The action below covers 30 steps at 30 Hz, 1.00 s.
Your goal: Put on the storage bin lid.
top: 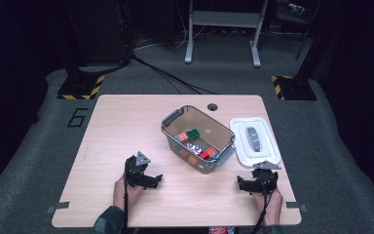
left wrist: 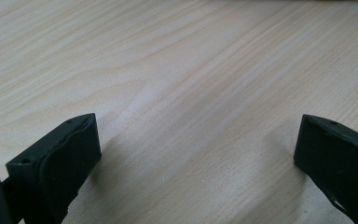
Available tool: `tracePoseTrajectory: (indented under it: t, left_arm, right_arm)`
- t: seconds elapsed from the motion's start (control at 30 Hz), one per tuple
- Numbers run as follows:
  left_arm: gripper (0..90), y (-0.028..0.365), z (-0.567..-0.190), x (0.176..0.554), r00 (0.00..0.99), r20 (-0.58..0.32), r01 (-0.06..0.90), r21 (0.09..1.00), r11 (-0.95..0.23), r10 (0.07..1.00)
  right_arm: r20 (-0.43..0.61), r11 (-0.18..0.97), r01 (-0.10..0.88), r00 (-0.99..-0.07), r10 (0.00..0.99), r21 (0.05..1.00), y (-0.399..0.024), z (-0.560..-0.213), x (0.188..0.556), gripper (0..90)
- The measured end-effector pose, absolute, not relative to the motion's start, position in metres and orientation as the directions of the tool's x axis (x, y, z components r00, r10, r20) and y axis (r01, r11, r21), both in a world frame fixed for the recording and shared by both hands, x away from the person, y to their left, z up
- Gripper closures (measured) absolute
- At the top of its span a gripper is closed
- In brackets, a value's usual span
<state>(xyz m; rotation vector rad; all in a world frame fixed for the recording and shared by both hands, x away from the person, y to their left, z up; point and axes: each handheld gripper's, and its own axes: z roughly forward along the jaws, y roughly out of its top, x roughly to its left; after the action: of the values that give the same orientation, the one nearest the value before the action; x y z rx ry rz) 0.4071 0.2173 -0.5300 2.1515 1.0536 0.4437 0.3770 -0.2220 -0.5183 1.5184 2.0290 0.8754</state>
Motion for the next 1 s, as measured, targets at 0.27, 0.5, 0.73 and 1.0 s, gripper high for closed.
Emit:
tracePoseTrajectory:
  t: [0.27,0.5,0.73,1.0]
  left_arm:
    - [0.3,0.217,-0.530,0.407,0.609,0.004,0.556,0.712,-0.430,0.793]
    - [0.4,0.217,-0.530,0.407,0.610,0.004,0.554,0.712,-0.430,0.792]
    - [0.4,0.217,-0.530,0.408,0.611,0.006,0.553,0.712,-0.433,0.791]
    - [0.4,0.217,-0.530,0.408,0.612,0.006,0.552,0.713,-0.432,0.791]
  right_arm:
    - [0.020,0.165,0.643,-0.271,0.962,0.748,-0.242,-0.491,0.413,0.0]
    - [0.027,0.160,0.662,-0.263,0.964,0.732,-0.241,-0.482,0.456,0.0]
    - [0.034,0.144,0.693,-0.236,0.971,0.707,-0.234,-0.482,0.490,15.3]
    - [0.022,0.126,0.707,-0.196,0.980,0.696,-0.233,-0.483,0.511,39.3]
